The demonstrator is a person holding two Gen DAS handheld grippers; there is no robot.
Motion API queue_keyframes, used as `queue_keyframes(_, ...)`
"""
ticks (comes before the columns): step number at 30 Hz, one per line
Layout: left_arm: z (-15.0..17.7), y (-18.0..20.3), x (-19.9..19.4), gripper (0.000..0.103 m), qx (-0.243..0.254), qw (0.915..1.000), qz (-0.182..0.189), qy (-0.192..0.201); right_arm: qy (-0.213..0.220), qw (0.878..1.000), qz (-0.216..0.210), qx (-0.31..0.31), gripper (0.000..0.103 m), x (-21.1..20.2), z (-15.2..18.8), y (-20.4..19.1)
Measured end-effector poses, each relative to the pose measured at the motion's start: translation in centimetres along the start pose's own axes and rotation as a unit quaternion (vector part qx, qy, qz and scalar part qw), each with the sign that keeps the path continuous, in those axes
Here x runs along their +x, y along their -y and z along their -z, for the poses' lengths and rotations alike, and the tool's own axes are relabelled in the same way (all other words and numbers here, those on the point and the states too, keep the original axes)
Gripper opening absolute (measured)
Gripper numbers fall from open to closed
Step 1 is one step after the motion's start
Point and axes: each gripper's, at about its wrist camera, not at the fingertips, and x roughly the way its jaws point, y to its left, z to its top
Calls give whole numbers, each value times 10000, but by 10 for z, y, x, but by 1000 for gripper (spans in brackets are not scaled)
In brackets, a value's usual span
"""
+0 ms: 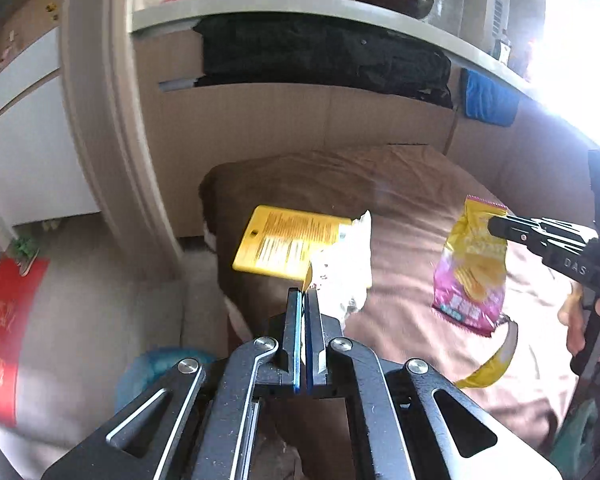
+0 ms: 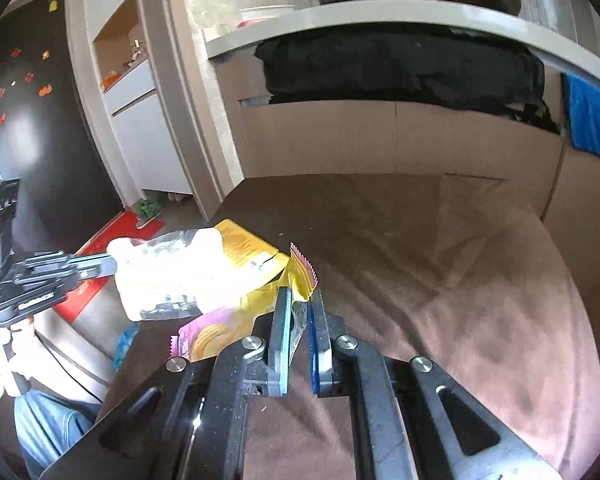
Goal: Collect trash
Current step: 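Grasp the clear packet on the yellow card with the left gripper, then carry the chip bag and clear packet over the bin and release both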
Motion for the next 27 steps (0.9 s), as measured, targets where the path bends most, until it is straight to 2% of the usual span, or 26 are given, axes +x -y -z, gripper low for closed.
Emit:
queue_keyframes(5,22,-11,-47,0,-85,9998,-140,116,72,9998,-86,-135,7,-22,4,-29)
queue_keyframes(11,31,-33,-113,0,39,9963,-700,503,334,9974,-200,-598,7,-45,-7,-79)
queue_keyframes(17,32,-68,-164,0,1,9881,-1351,729,441,9932,-675,-841,7,-43,-33,-146)
queue_keyframes(22,48,-109,-163,0,-203,9841,-1671,573,117,9918,-840,-951,7,-8,-43,-196)
queue_keyframes(27,80,-156,-132,0,-674,9837,-1652,220,-540,9916,-849,-809,7,55,-35,-228)
